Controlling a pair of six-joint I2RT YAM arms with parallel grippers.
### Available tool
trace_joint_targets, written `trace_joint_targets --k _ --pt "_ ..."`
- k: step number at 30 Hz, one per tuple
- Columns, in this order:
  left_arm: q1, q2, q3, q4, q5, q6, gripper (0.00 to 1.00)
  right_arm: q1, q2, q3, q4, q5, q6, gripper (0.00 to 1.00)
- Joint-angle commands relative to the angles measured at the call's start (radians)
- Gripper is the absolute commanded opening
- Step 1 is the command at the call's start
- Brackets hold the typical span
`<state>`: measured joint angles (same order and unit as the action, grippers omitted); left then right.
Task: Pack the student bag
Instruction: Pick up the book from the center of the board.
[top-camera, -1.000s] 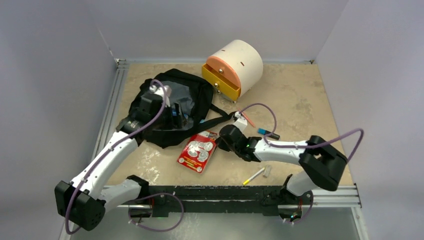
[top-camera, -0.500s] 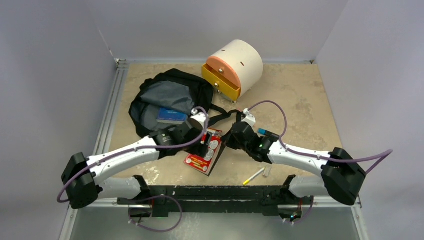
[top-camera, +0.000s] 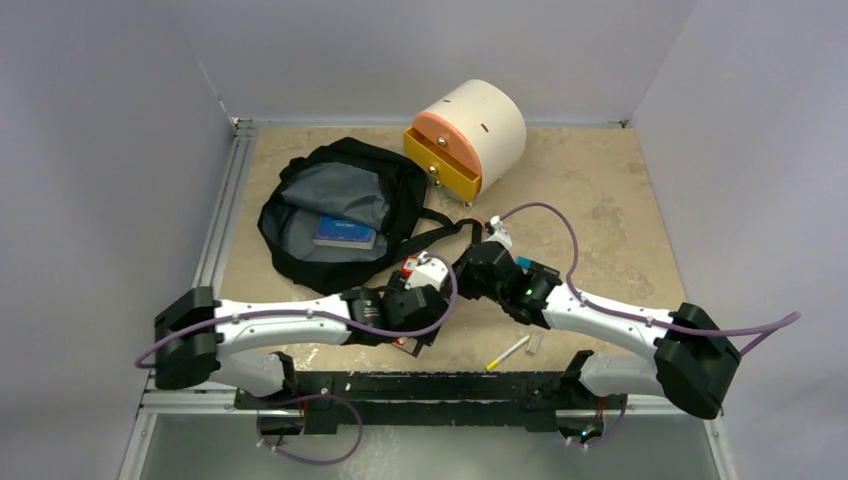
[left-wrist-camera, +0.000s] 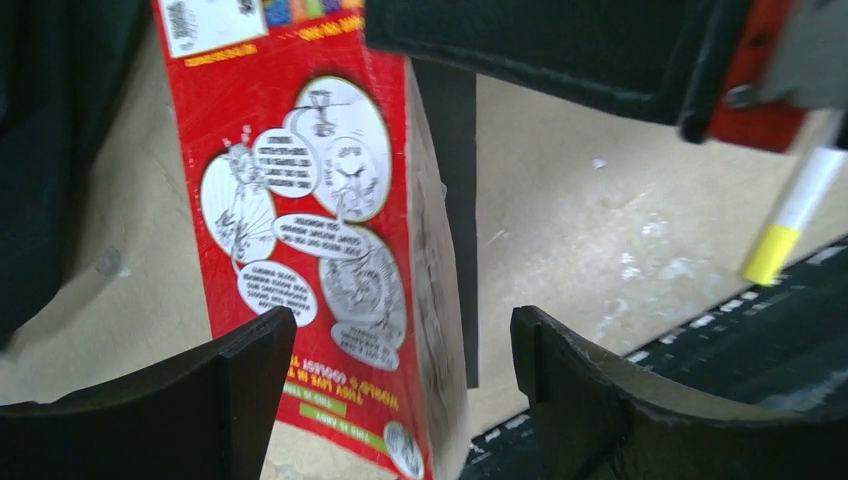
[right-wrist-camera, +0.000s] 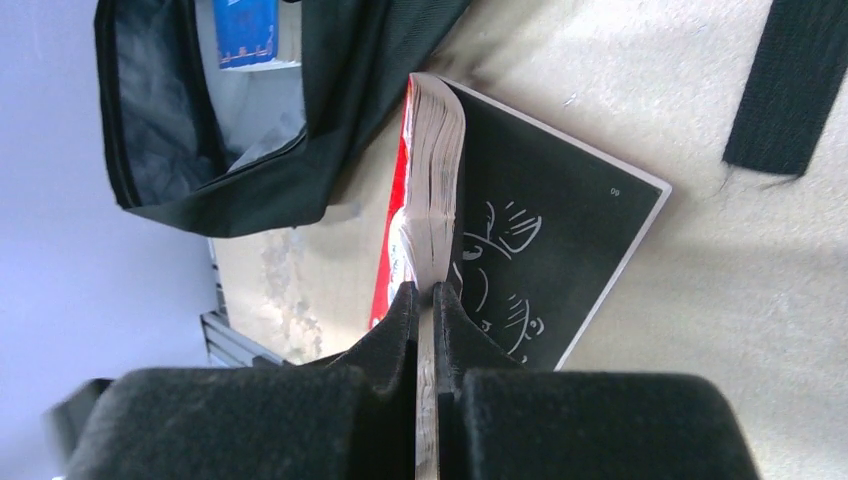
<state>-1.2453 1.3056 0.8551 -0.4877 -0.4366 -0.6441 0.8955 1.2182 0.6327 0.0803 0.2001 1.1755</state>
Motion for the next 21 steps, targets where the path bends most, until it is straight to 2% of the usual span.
trace_joint_targets --k 1,5,10,14,18,21 --pt "-0.052 0.130 0.059 -0.034 -0.183 -0.065 0.79 -0.002 -0.036 0.007 0.086 -0.049 0.060 0.00" --pt "-0.072 0.232 0.113 -0.154 -0.298 -0.162 0.78 -0.003 -0.040 0.012 0.087 -0.059 0.067 0.00" --pt "-0.072 0.311 0.185 -0.301 -0.356 -0.289 0.62 -0.003 -0.051 0.013 0.068 -0.050 0.067 0.00" --pt "-0.075 0.340 0.223 -0.379 -0.375 -0.335 0.49 -0.003 -0.058 0.006 0.061 -0.038 0.073 0.00" --pt "-0.084 0.325 0.222 -0.422 -0.384 -0.382 0.26 -0.004 -0.063 -0.003 0.062 -0.028 0.088 0.00" --pt "-0.087 0.292 0.210 -0.421 -0.381 -0.393 0.00 -0.005 -0.069 -0.016 0.062 -0.009 0.102 0.00"
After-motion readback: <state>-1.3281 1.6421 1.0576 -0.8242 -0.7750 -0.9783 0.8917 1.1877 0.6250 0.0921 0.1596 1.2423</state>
